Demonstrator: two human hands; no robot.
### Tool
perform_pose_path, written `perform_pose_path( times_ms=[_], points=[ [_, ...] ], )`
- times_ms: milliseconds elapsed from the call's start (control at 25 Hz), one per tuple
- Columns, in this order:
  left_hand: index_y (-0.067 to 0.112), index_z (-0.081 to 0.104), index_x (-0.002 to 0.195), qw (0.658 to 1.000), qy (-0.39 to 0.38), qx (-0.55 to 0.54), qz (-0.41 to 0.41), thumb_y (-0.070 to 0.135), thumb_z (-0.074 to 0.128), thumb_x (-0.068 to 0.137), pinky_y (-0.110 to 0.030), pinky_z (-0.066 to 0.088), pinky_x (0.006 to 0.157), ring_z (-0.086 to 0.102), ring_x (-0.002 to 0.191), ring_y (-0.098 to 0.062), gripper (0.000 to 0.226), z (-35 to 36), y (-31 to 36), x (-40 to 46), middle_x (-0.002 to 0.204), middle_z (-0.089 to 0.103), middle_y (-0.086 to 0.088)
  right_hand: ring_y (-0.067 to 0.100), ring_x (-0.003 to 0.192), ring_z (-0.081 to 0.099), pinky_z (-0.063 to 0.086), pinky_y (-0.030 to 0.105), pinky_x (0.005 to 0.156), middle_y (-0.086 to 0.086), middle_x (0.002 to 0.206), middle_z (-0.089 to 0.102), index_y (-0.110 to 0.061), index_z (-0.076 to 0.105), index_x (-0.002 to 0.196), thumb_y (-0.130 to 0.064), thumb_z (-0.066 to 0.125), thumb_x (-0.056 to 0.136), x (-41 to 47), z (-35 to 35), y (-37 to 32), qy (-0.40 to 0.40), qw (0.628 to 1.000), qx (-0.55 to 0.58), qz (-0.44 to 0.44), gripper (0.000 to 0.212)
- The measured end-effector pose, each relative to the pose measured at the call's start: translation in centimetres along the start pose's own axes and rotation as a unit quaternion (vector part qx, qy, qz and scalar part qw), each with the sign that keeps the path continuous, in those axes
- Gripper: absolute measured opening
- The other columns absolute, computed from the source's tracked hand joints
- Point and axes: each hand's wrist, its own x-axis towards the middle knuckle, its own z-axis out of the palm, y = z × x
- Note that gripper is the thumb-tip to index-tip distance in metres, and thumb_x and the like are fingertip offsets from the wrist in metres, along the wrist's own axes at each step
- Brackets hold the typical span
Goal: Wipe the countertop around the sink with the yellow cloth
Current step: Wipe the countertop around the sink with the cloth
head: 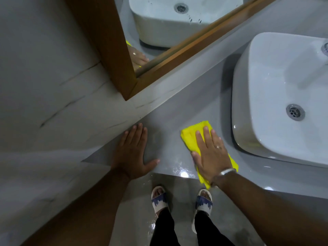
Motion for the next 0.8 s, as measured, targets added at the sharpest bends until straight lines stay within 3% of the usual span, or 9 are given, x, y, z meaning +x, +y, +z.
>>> perform_pose_path(
  times_ms=[120,280,320,440,520,680,720,800],
  points=[
    [0.002,0.029,0.15,1.0,-0.002,0.002,0.008,0.075,0.048,0.073,-0.046,0.019,0.119,0.022,0.147,-0.031,0.107,0.1,0.0,0.1,0.158,0.025,-0.019,0.04,0.143,0.014,0.018,0.052,0.114,0.018,0.158,0.013,-0.017,0.021,0.149,-0.047,0.019,0.087,5.9,-0.6,-3.1,0.006,0.994,0.053,0.092,0.069],
    [0.001,0.028,0.15,1.0,-0.017,0.002,0.011,0.075,0.046,0.074,-0.05,0.022,0.118,0.021,0.147,-0.032,0.107,0.0,-0.2,0.1,0.158,0.024,-0.02,0.037,0.141,0.023,0.03,0.051,0.11,0.013,0.156,0.022,-0.021,0.027,0.148,-0.041,0.032,0.089,-1.1,1.0,-2.9,0.001,0.996,-0.021,-0.082,0.062],
    [0.001,0.027,0.15,1.0,-0.019,-0.001,0.009,0.075,0.046,0.074,-0.05,0.023,0.118,0.021,0.147,-0.032,0.107,0.0,-0.2,0.0,0.158,0.024,-0.02,0.036,0.141,0.024,0.033,0.05,0.108,0.012,0.156,0.024,-0.022,0.029,0.147,-0.04,0.034,0.089,-3.4,0.9,-1.6,0.01,0.996,-0.018,-0.085,0.061],
    [0.002,0.028,0.15,1.0,-0.024,0.005,0.006,0.076,0.047,0.074,-0.05,0.023,0.117,0.021,0.147,-0.032,0.108,0.0,0.0,0.1,0.158,0.024,-0.02,0.038,0.139,0.025,0.035,0.053,0.105,0.015,0.153,0.029,-0.019,0.033,0.144,-0.038,0.031,0.09,-2.5,0.9,0.4,0.037,0.999,0.002,0.034,0.058],
    [0.001,0.029,0.149,1.0,-0.021,0.005,0.005,0.076,0.048,0.073,-0.05,0.023,0.117,0.023,0.146,-0.033,0.108,-0.1,0.0,0.1,0.158,0.025,-0.02,0.041,0.138,0.029,0.033,0.053,0.107,0.016,0.152,0.031,-0.018,0.037,0.143,-0.037,0.031,0.089,1.0,0.6,-2.3,0.04,0.996,0.03,0.078,0.057],
    [0.001,0.031,0.148,1.0,-0.011,0.007,0.01,0.075,0.048,0.074,-0.051,0.025,0.116,0.026,0.145,-0.035,0.107,0.0,0.3,0.1,0.157,0.027,-0.021,0.036,0.137,0.035,0.032,0.049,0.109,0.01,0.153,0.032,-0.023,0.035,0.142,-0.035,0.037,0.083,-2.0,2.5,-4.6,0.04,0.991,-0.029,-0.127,0.061],
    [0.0,0.03,0.148,1.0,-0.011,0.008,0.011,0.075,0.047,0.074,-0.051,0.025,0.116,0.025,0.145,-0.035,0.106,0.0,0.3,0.0,0.157,0.027,-0.021,0.035,0.137,0.036,0.029,0.049,0.109,0.009,0.153,0.032,-0.024,0.034,0.142,-0.034,0.038,0.082,-4.1,2.9,-2.9,0.047,0.988,-0.04,-0.143,0.061],
    [0.0,0.028,0.149,1.0,-0.02,0.014,0.011,0.076,0.043,0.075,-0.051,0.024,0.117,0.023,0.146,-0.035,0.107,-0.1,0.2,0.0,0.157,0.025,-0.022,0.034,0.135,0.038,0.029,0.048,0.106,0.009,0.152,0.032,-0.023,0.035,0.142,-0.034,0.039,0.084,-6.6,2.7,1.0,0.069,0.994,-0.039,-0.081,0.059]
  ],
)
